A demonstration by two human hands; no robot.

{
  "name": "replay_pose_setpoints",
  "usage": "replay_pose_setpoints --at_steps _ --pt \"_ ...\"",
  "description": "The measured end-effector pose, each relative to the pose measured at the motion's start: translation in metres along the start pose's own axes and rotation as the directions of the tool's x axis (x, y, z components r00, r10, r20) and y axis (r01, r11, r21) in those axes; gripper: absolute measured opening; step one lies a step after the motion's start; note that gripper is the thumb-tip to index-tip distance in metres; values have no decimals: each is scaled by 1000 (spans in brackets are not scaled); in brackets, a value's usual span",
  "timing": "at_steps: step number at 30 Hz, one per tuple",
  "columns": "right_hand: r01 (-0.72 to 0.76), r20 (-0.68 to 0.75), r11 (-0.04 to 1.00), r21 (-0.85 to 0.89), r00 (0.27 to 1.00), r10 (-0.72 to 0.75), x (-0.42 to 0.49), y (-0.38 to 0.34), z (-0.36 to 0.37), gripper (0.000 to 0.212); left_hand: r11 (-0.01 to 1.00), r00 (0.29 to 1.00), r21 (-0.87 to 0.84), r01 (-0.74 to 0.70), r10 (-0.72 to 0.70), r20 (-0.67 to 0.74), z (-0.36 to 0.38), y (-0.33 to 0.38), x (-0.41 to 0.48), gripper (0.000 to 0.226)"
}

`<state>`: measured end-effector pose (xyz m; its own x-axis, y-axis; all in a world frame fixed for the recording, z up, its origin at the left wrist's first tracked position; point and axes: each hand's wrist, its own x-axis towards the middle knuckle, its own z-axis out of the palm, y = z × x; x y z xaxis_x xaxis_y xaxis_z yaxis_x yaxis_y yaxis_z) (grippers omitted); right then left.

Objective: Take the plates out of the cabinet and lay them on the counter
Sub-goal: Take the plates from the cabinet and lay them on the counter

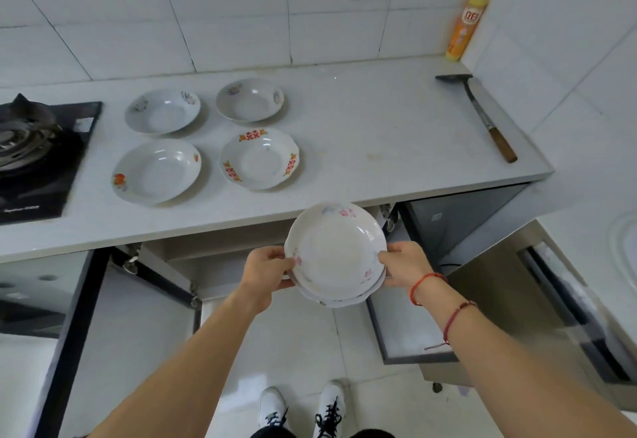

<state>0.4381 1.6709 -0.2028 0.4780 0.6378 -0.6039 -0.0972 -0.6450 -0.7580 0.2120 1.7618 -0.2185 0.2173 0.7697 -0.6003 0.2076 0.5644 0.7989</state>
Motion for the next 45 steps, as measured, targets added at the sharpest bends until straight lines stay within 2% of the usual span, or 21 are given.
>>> replay_pose_setpoints --at_steps 8,20,32,39,45 --pt "23 23 1000 -6 999 -23 14 -14 -14 14 1000 999 6 -28 28 37 13 16 1 33" --pt "62 17 997 -38 998 -61 45 -46 -29 16 998 999 58 -29 30 -13 32 52 33 23" --pt "60 -109 998 -27 992 -62 115 -110 -30 15 997 999 73 -16 13 47 50 119 122 20" --pt "61 -197 986 -157 976 -92 162 -141 -21 16 995 995 100 -2 -8 99 50 152 171 21" --pt "35 -229 986 -164 971 -73 187 -156 -23 21 990 995 141 -4 -11 101 58 166 199 20"
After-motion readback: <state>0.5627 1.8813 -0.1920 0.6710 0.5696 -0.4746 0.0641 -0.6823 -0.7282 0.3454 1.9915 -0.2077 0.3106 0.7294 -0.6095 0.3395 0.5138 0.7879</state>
